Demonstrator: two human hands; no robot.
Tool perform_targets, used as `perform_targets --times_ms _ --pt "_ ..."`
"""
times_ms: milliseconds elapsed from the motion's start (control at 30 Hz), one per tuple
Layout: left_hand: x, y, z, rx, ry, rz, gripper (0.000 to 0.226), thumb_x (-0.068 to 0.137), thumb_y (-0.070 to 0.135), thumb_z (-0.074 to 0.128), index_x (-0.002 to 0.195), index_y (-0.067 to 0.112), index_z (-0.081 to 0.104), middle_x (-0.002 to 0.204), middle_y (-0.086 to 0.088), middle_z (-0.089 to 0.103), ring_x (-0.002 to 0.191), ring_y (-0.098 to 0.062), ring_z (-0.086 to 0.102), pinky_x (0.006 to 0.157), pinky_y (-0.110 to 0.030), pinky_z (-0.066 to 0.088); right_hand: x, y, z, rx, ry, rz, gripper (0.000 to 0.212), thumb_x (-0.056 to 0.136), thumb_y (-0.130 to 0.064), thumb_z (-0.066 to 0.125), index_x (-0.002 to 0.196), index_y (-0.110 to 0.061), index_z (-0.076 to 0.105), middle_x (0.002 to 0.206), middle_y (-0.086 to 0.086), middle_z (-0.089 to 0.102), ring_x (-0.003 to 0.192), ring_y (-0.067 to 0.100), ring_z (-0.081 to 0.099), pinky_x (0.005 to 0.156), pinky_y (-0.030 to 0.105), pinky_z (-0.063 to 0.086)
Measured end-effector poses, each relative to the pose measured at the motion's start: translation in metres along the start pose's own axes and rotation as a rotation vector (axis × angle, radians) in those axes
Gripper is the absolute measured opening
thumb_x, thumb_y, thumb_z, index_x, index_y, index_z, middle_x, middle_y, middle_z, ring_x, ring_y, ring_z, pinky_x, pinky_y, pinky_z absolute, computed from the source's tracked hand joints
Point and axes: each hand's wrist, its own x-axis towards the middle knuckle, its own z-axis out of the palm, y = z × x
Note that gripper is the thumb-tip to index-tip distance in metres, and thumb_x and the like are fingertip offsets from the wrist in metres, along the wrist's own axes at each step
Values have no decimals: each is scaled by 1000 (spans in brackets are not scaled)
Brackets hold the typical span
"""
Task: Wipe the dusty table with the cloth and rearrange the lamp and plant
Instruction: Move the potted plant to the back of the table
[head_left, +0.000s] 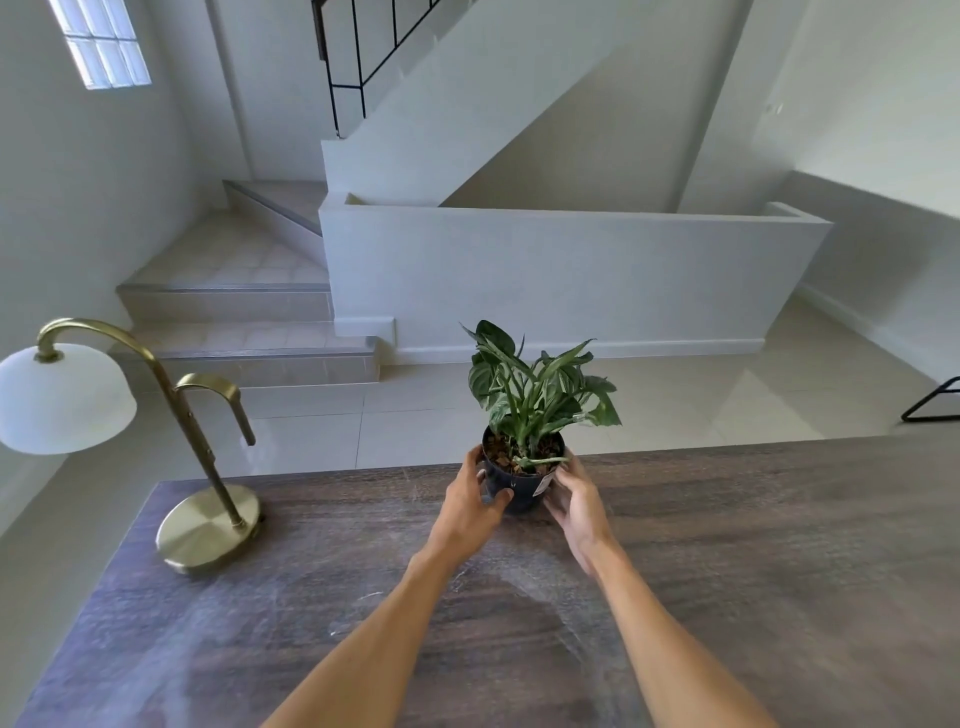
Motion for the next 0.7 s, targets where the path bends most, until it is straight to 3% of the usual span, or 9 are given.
perform_targets --times_ms 67,233,433,700 --pt "0 -1 1 22 -9 5 67 92 12 66 145 30 30 131 9 60 125 -2 47 110 -40 44 1 1 -1 23 18 27 40 102 -12 41 120 -44 57 130 -2 66 125 17 56 114 42 36" --pt "-6 6 0 98 -18 32 66 96 17 61 151 25 24 140 0 57 119 -1 46 98 -23 37 -3 -3 0 78 34 61 38 100 -12 43 117 -41 59 132 3 64 123 18 56 115 42 35" --pt "-17 7 -9 68 -101 -15 71 98 13 56 156 26 17 147 -4 50 135 -22 48 106 -31 38 -15 -7 5 57 26 59 39 101 -8 40 112 -40 59 124 -4 64 126 16 53 114 43 35" --pt "-20 13 -9 62 -168 -81 68 101 16 49 156 28 11 148 -6 49 138 -25 44 102 -29 33 -26 0 8 23 40 64 43 101 -8 40 128 -39 52 135 -3 59 133 18 48 118 47 31"
